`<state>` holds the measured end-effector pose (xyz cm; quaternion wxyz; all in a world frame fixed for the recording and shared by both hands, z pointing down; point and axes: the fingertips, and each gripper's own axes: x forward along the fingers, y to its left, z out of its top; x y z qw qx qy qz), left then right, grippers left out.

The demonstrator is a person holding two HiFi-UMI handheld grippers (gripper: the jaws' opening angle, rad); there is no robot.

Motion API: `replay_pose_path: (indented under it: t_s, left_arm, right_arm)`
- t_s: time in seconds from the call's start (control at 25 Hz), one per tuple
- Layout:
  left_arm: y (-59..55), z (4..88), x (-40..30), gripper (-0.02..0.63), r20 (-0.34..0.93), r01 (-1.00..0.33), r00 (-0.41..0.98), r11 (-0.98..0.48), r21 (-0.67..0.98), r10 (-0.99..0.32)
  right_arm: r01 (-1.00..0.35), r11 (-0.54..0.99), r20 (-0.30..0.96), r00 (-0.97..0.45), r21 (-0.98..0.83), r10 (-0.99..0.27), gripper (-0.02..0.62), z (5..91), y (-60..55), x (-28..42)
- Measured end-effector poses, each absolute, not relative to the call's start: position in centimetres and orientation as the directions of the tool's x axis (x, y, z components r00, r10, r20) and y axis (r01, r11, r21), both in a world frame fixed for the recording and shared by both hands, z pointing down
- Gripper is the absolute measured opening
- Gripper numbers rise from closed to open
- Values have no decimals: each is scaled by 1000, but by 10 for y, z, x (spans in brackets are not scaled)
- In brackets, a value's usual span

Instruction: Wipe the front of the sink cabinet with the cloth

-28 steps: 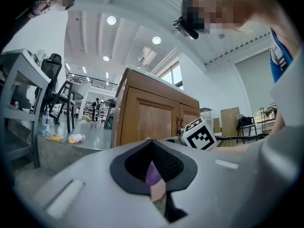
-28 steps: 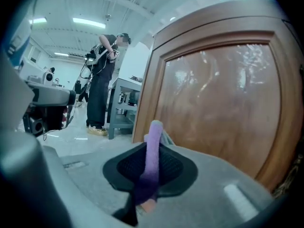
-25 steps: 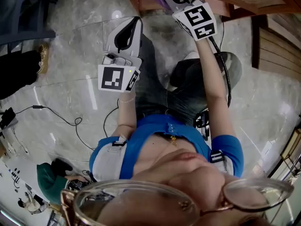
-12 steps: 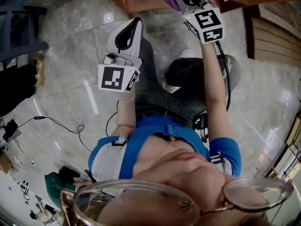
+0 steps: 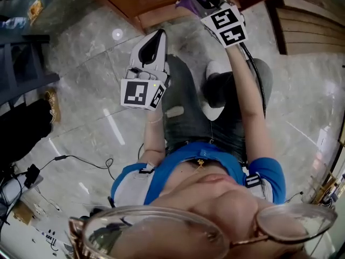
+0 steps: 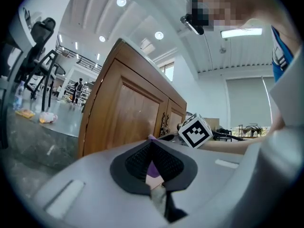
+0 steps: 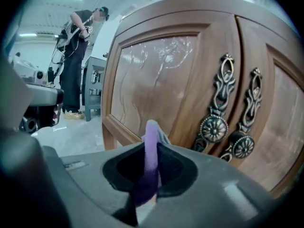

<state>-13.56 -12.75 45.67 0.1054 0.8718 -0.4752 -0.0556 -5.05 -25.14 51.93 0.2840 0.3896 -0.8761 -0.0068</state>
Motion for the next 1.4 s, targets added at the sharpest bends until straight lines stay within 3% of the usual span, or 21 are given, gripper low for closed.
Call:
replay_pose_path:
  t_s: [0.16,0.4,0.72,0.92,1.08,1.4]
  left_arm:
    - [-118,466,-146,0,42,-847,505,-485,216,-862]
    - [-121,498,-128,0,141,-908,419,-410,92,-897]
    - [-146,368,-24,0,-29,-928,372,-371,-34,-928]
    - [-184,288,9,0,-94,-931,365,-359,-70,-926]
    - [-200,297,8,0,-134,-929,368,-357,-102,-920]
    - [-202,348,-7,0,-95,-928,372,-367,-61,-923]
  right_arm:
    - [-672,710,495,-554,208,-669,54,522,-250,-49]
    - [-639,754,356,-676,152,-645,54,484,-224,-21]
    - [-565,801,126,-796,198,-592,54,351,-198,68]
    - [-570,781,96,-789,255,-607,54,304,-210,84]
    - [-538,775,45,-811,331,-583,54,295,-225,67]
    - [-559,743,-39,-807,369,-589,54,297,-240,40]
